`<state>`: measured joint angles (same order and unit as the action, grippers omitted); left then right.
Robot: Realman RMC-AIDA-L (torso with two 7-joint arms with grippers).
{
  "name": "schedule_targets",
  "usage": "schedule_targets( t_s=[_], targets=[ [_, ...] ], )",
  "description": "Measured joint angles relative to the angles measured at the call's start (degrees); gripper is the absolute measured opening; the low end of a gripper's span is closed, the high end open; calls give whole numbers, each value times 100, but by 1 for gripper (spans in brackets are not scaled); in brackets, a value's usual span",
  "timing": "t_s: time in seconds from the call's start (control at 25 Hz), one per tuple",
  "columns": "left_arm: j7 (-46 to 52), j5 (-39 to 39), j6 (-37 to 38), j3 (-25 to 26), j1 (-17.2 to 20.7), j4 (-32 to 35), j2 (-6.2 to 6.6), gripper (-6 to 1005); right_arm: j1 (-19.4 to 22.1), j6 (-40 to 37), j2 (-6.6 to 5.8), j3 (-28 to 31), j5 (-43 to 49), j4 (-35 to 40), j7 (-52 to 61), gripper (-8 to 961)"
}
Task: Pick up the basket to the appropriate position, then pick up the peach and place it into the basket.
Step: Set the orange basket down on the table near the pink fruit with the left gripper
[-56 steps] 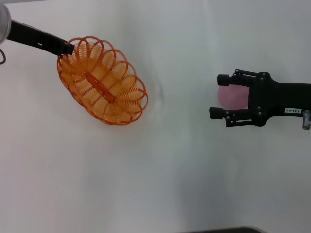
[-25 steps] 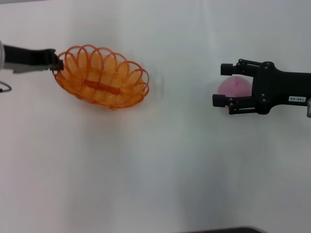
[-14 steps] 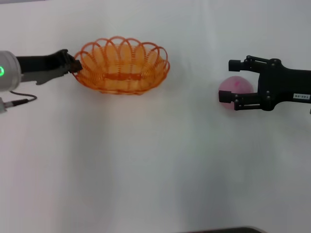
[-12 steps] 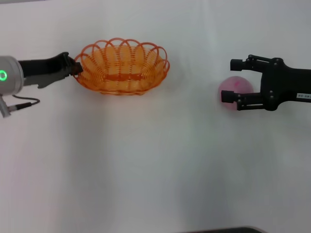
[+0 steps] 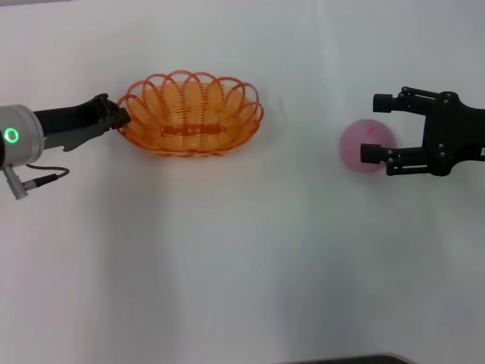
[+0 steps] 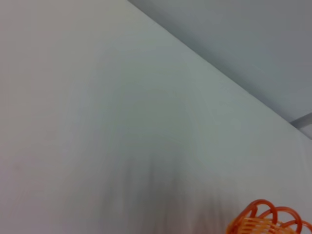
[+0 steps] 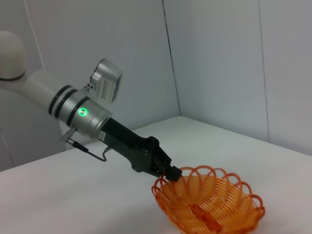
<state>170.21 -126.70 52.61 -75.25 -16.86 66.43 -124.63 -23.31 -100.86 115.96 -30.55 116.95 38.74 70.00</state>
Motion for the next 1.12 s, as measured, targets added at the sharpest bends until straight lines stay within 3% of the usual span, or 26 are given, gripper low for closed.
schedule_targets(
  t_s=[0.4, 0.92, 1.12],
  targets=[
    [14, 32, 57, -47, 21, 85, 0, 113, 29, -66, -14, 14, -1, -1, -29, 945],
    [-29, 42, 704, 241, 79, 329, 0, 197, 16, -93, 5, 18, 1, -8, -39, 945],
    [-48, 22, 794, 299, 108, 396, 0, 385, -5, -165, 13, 24, 3, -8, -35, 945]
  ],
)
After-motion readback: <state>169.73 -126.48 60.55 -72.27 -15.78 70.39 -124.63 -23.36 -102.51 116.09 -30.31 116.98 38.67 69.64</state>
